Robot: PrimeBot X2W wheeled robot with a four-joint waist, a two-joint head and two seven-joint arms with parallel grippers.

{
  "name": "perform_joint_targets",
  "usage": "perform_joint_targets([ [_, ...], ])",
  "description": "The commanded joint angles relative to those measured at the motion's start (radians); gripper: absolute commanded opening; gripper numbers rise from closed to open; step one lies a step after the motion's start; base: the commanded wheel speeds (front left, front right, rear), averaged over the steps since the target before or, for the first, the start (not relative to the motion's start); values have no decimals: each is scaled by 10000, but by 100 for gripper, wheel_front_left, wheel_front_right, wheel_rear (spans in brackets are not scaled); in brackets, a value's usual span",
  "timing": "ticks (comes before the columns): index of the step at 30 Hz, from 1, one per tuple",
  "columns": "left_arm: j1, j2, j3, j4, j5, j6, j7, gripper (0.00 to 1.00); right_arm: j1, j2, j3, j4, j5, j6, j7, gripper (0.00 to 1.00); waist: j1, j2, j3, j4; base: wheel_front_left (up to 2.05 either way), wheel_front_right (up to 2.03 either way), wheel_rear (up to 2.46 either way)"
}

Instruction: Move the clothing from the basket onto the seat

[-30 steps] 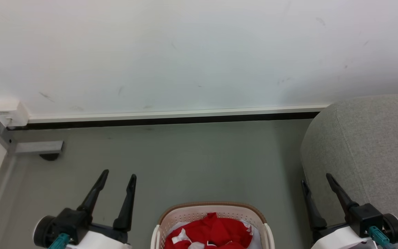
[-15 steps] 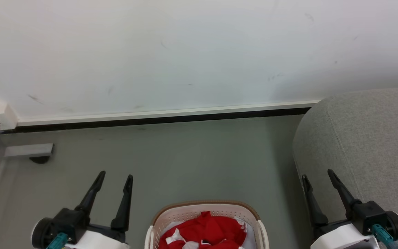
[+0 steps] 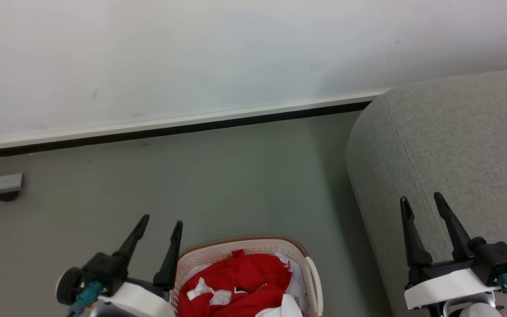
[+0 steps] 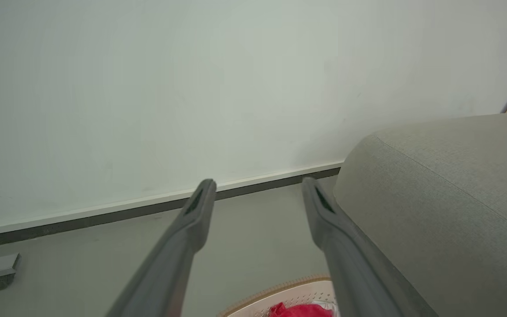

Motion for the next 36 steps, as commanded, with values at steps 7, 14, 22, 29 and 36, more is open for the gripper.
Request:
perform_joint_targets([
  [7,-1000,673,-1075,2093,-107,5,-2,100,-261,-18,-102,-497,266,-21,-46,100,0,0,1112,-965,0,0,0],
  [14,-2364,1256,-3163,4898,-637,6,246,100,-454,-13,-128,-921,490,-21,-46,100,0,0,2069,-1534,0,0,0],
  [22,-3957,1954,-5101,7225,-1057,6,1289,100,-726,-13,120,-1315,1051,-22,-48,100,0,0,3393,-2042,0,0,0],
  [29,-5002,2380,-6052,8724,-902,6,1986,100,-960,-13,429,-1443,1606,-22,-46,100,0,0,4198,-2587,0,0,0],
  [36,-5707,2675,-7408,9192,-1005,13,2446,100,-1049,-12,651,-1584,1961,-22,-46,100,0,0,4947,-3026,0,0,0],
])
